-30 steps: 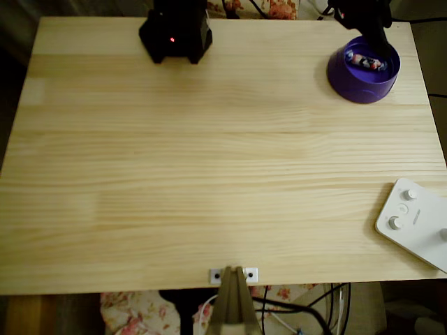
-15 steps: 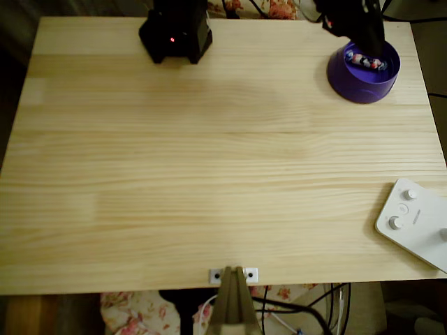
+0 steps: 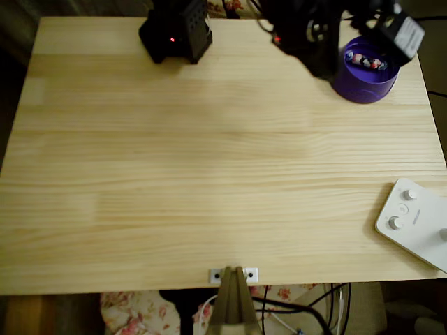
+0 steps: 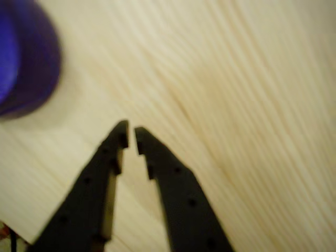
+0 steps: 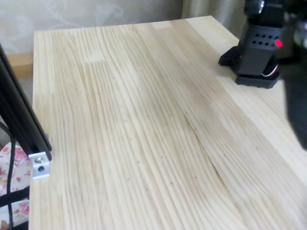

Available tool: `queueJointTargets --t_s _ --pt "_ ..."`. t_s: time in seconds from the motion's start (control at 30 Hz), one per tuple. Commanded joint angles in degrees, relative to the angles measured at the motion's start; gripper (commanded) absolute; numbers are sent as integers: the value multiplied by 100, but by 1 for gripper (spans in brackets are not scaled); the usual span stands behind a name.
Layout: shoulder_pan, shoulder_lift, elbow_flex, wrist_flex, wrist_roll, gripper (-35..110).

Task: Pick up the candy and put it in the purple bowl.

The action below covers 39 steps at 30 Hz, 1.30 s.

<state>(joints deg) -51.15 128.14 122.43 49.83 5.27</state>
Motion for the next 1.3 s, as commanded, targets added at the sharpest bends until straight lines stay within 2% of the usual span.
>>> queueJointTargets --t_s 0.0,0.5,0.9,1.1,1.27 --pt "527 729 -536 255 -105 -1" --pt "2654 1626 519 448 246 -1" --pt "5150 2707 1731 378 290 -1" --pt "5950 3410 2435 316 193 -1" --pt "6223 4553 3217 571 -185 -1"
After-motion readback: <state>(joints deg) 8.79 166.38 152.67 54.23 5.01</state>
